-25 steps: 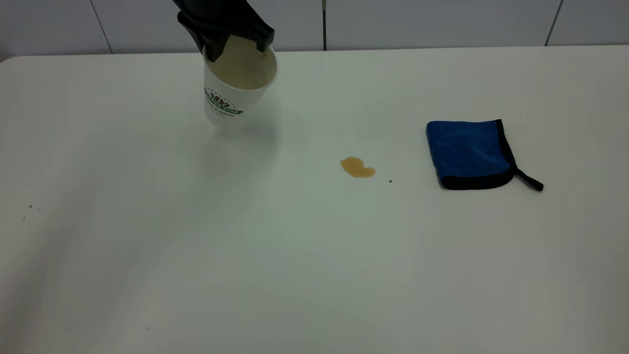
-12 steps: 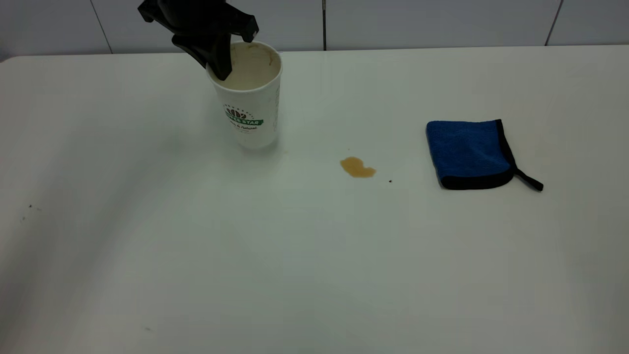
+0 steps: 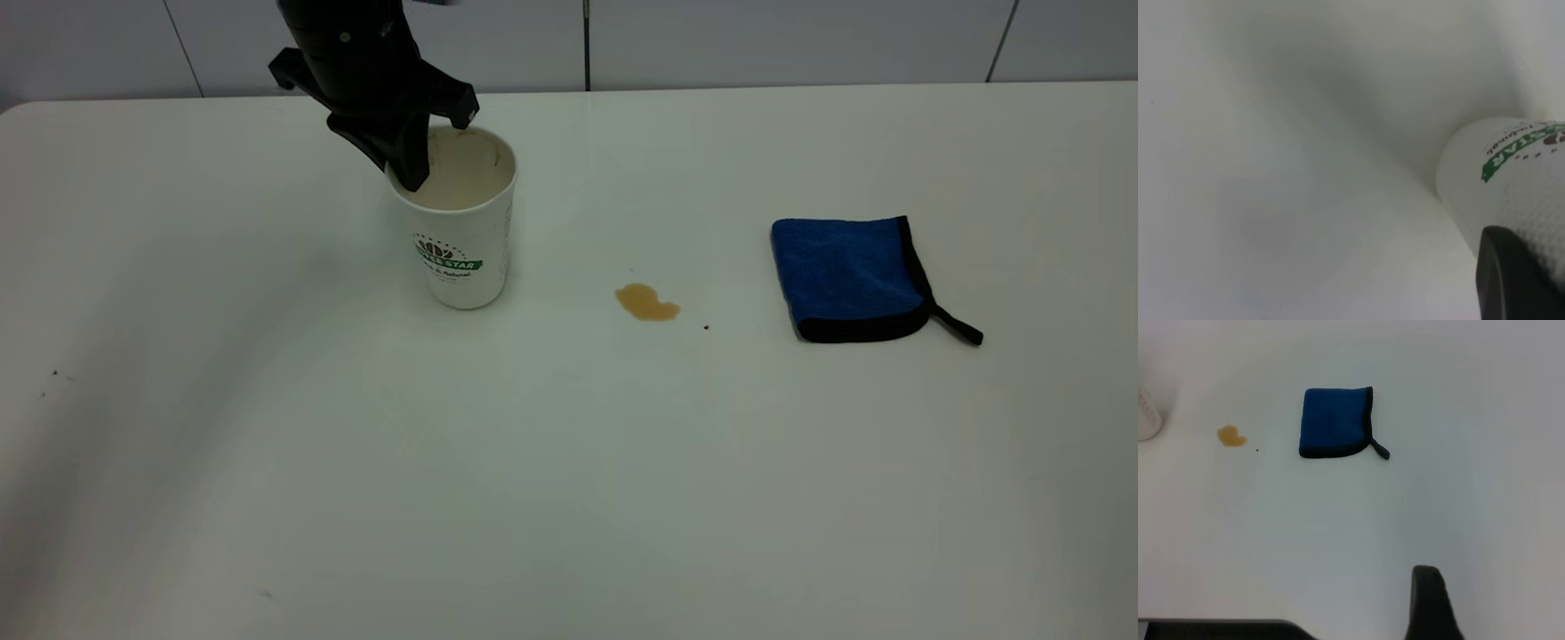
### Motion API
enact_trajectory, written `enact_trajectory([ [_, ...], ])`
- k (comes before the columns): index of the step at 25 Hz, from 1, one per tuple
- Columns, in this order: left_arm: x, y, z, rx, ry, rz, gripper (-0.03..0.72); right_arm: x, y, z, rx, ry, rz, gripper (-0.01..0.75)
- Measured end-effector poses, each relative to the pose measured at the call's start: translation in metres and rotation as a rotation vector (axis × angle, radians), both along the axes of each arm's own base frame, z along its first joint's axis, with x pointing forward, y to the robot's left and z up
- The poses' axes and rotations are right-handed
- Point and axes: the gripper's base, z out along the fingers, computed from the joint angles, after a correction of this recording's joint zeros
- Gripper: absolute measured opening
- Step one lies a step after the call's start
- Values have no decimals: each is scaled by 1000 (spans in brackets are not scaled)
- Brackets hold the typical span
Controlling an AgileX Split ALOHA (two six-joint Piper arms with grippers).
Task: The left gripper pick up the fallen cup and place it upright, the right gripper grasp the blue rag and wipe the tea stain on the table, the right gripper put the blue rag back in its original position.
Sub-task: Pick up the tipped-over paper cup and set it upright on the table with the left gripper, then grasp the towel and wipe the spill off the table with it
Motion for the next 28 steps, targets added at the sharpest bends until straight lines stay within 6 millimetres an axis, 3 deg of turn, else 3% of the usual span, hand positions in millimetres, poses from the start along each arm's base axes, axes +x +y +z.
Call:
enact_trajectory([
  [7,0,0,-4,1,5,1,104,0,0,0,1,0,0,532],
  [12,0,0,-3,-1,1,2,283,0,0,0,1,0,0,532],
  [15,1,0,10,-10,-25,2,380,0,0,0,1,0,0,532],
  [21,-6,2,78,-37,-97,-3,449,0,0,0,0,0,0,532],
  [25,-29,9,147,-49,-121,-13,452,0,0,0,0,0,0,532],
  [28,-57,18,204,-63,-135,0,452,0,0,0,0,0,0,532],
])
